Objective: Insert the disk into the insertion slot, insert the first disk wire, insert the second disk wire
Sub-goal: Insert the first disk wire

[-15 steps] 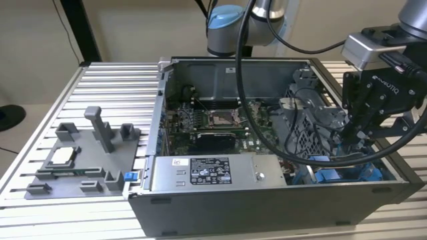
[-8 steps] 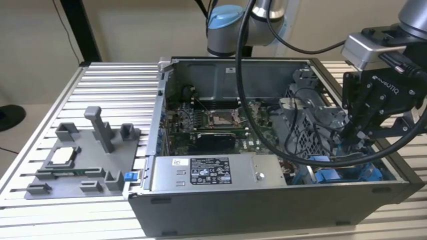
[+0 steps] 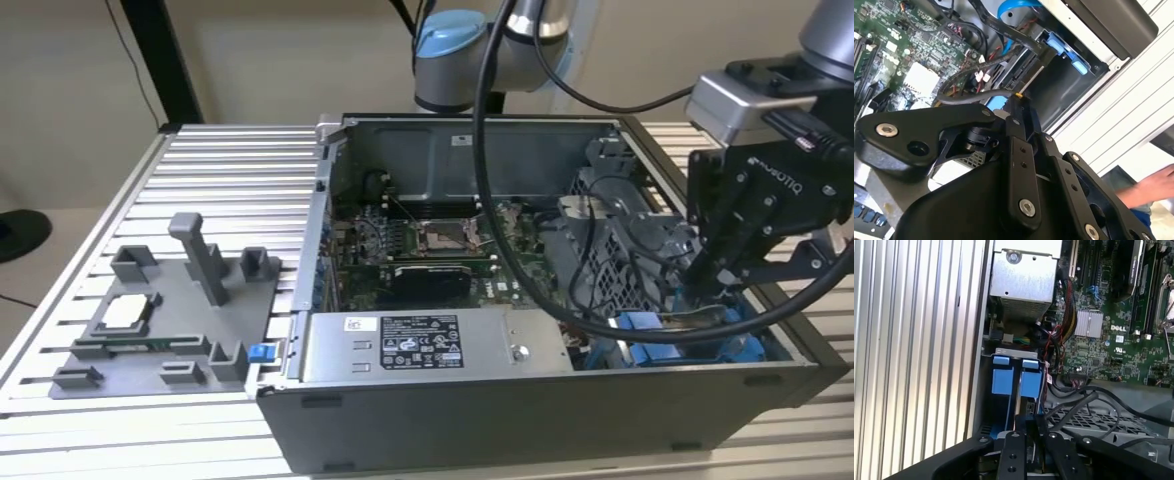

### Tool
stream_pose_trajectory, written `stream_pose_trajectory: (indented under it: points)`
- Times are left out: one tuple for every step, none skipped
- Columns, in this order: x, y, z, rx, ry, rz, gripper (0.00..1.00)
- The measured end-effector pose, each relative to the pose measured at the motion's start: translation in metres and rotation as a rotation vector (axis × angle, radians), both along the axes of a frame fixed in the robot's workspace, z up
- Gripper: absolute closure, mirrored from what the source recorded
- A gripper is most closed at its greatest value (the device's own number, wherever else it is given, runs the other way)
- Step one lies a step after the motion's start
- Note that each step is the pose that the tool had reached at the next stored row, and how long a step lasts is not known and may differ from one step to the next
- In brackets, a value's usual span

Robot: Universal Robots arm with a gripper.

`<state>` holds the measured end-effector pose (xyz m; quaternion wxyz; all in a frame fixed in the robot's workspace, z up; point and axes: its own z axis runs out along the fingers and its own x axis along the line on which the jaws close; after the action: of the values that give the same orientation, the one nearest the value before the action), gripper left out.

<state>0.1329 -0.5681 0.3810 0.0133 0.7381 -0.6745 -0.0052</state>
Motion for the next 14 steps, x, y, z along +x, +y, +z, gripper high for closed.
stream_pose_trajectory:
  points:
    - [0.000, -0.0003, -0.0004, -0.0044, 0.0002, 0.000, 1.00]
    - [0.000, -0.0007, -0.0009, -0.0082, 0.0003, 0.000, 1.00]
    - [0.000, -0.0010, -0.0017, -0.0099, 0.0005, 0.000, 1.00]
    - [0.001, -0.0010, -0.0024, -0.0111, 0.0009, 0.000, 1.00]
    - [0.002, -0.0009, -0.0032, -0.0115, 0.0015, 0.000, 1.00]
    - [0.003, -0.0009, -0.0041, -0.0114, 0.0021, 0.000, 1.00]
    - [0.004, -0.0010, -0.0050, -0.0115, 0.0027, 0.000, 1.00]
    - [0.005, -0.0009, -0.0060, -0.0116, 0.0034, 0.000, 1.00]
    - [0.006, -0.0010, -0.0070, -0.0115, 0.0040, -0.001, 1.00]
    - [0.008, -0.0009, -0.0081, -0.0115, 0.0047, -0.001, 1.00]
    - [0.009, -0.0009, -0.0092, -0.0115, 0.0052, -0.002, 1.00]
    - [0.010, -0.0009, -0.0104, -0.0115, 0.0056, -0.002, 1.00]
    - [0.012, -0.0010, -0.0113, -0.0115, 0.0058, -0.002, 1.00]
    - [0.013, -0.0010, -0.0123, -0.0114, 0.0060, -0.002, 1.00]
